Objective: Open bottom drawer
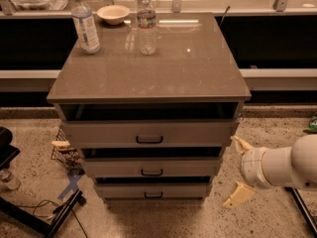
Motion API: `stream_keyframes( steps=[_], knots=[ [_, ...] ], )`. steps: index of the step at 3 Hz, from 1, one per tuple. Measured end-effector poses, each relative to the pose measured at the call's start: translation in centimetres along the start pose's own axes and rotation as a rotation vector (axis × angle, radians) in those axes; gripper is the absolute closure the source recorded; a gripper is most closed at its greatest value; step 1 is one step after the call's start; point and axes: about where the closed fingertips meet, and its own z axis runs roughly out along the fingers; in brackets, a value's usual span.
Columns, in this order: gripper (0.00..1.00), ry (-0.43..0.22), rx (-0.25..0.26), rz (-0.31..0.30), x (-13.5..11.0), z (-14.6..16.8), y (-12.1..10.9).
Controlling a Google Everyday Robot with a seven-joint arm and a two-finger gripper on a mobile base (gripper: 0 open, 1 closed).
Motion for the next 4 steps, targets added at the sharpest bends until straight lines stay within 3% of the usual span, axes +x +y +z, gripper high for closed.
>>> stream_keyframes(
  steps=[2,3,4],
  knots=[
    [0.0,0.008,0.006,-0.019,-0.1,0.6,-0.1],
    [0.0,0.012,-0.011,-0.043,1.5,3.0,1.8],
    [0.0,-0.002,-0.016,-0.114,4.4,7.9,4.9]
  ],
)
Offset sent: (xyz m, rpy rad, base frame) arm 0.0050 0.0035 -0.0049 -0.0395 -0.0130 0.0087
